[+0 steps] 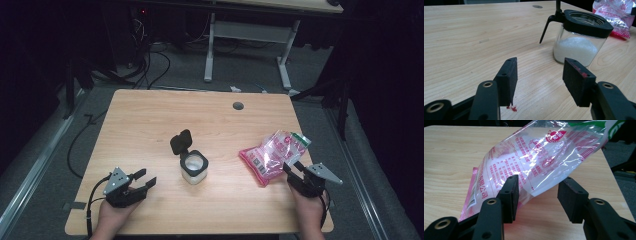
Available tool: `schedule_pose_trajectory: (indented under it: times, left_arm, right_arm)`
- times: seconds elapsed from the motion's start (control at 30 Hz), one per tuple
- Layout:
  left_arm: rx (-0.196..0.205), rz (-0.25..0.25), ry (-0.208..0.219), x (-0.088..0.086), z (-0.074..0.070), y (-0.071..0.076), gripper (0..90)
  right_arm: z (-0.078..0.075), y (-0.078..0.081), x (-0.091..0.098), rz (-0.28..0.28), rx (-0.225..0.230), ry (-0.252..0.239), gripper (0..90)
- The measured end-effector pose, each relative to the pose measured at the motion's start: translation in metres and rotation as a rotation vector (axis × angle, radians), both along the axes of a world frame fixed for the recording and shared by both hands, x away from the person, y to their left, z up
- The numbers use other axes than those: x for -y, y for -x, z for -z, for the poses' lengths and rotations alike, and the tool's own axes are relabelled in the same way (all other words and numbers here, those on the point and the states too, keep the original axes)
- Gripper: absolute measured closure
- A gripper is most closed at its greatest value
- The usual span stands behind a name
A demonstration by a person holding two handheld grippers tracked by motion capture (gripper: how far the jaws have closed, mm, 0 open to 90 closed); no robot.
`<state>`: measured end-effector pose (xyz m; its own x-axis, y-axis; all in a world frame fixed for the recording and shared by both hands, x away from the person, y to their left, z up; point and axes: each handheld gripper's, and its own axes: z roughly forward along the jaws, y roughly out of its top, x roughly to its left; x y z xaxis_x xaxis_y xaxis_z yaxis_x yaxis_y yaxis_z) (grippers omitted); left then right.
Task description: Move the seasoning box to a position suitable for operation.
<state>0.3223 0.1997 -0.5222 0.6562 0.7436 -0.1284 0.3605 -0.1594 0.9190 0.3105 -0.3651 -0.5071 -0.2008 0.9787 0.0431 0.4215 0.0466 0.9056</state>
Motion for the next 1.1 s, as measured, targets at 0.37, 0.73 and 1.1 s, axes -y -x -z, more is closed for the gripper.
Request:
schedule_pose_trajectory:
  times: [0.37, 0.73, 1.1]
  left_arm:
    - [0.013, -0.013, -0.010, 0.002, 0.001, -0.002, 42.0]
    - [-0.009, -0.027, -0.039, 0.004, 0.004, -0.006, 39.7]
    - [0.013, -0.063, -0.046, 0.002, 0.003, -0.006, 41.0]
  right_arm:
    - [-0.001, 0.018, 0.001, 0.005, -0.014, 0.034, 51.0]
    - [-0.010, 0.031, -0.033, -0.079, 0.010, 0.060, 54.5]
    - [-0.011, 0.019, -0.076, -0.188, 0.016, 0.084, 57.0]
